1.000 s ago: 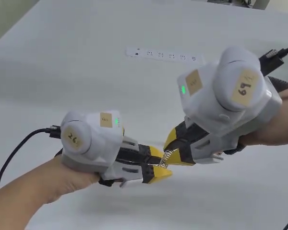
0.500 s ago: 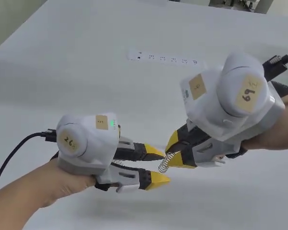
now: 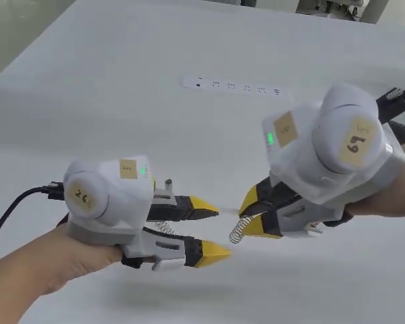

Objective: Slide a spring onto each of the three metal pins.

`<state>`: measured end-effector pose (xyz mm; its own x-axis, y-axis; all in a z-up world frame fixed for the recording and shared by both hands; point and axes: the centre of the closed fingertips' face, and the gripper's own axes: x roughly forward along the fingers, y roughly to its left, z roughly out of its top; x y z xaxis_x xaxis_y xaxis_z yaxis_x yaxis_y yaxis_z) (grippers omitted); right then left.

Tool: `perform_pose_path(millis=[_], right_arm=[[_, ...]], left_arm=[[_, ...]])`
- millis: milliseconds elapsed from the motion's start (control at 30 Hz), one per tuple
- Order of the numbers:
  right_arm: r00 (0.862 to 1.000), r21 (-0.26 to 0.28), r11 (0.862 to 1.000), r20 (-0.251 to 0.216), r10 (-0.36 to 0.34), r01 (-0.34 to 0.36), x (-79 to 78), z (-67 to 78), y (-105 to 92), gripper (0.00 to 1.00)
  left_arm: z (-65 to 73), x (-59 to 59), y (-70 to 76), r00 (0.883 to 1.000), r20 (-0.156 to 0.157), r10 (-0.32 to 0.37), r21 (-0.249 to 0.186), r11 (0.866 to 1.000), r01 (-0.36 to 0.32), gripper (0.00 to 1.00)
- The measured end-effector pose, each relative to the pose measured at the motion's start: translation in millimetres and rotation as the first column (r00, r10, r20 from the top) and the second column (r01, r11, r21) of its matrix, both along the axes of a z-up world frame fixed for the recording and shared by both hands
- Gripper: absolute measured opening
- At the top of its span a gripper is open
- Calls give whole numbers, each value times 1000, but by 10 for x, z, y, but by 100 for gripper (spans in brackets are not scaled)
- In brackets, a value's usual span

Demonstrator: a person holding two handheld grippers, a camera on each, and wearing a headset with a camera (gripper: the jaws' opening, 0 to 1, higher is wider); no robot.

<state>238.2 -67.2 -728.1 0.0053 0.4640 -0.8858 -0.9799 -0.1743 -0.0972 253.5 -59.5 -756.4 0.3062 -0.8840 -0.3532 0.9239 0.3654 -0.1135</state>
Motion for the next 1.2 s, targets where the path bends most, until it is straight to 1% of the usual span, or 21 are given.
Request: perform_pose_path(millis=[67, 133, 300, 467, 533, 567, 633, 767, 867, 900, 967, 1000, 1067, 1133, 1200], right_arm=[[1000, 0, 1000, -2, -1, 1, -6, -1, -3, 6], [1000, -1, 1000, 0, -2, 2, -5, -3, -5, 6], [1000, -12, 1000, -6, 0, 0, -19, -19, -22, 6], [1000, -44, 999, 3, 6, -6, -22, -76, -69, 6], [1000, -55, 998, 4, 7, -6, -24, -92, -87, 6], [1000, -70, 997, 10, 10, -9, -20, -113, -110, 6], [1000, -88, 996, 16, 14, -12, -14, -142, -136, 6], [1000, -118, 993, 24, 16, -13, 5, -183, -196, 6], [1000, -123, 992, 21, 16, -14, 5, -188, -213, 6], [1000, -127, 992, 16, 15, -13, 0, -190, -219, 6], [1000, -129, 992, 21, 18, -15, 6, -193, -221, 6], [1000, -131, 991, 22, 19, -16, 9, -193, -223, 6], [1000, -129, 991, 22, 19, -16, 11, -189, -217, 6], [1000, -129, 991, 22, 21, -18, 12, -185, -215, 6], [999, -126, 992, 26, 22, -19, 22, -176, -206, 6]], left_arm=[[5, -5, 23, 1000, 4, 7, 1, 1000, -7, 33], [0, -4, 36, 1000, -1, 14, 2, 1000, -14, 34], [-8, -16, 79, 1000, 0, 23, 14, 1000, -23, 36], [-5, -23, 157, 999, 3, 38, 27, 999, -38, 36], [2, -32, 205, 999, 2, 44, 30, 999, -44, 36], [0, -31, 240, 999, 4, 51, 36, 998, -51, 36], [-12, -30, 290, 998, -3, 61, 43, 997, -61, 36], [-24, -35, 436, 996, -6, 89, 70, 994, -89, 38], [-11, -36, 519, 994, -12, 110, 72, 991, -109, 40], [-14, -33, 546, 993, -11, 118, 75, 990, -117, 40], [-16, -16, 606, 991, -3, 136, 83, 987, -135, 41], [-4, 0, 655, 988, -10, 157, 75, 985, -156, 42], [8, 10, 702, 985, -10, 173, 65, 983, -172, 45], [-7, 8, 732, 984, -17, 179, 69, 982, -178, 47], [-31, 10, 762, 982, -18, 186, 79, 980, -184, 50]])
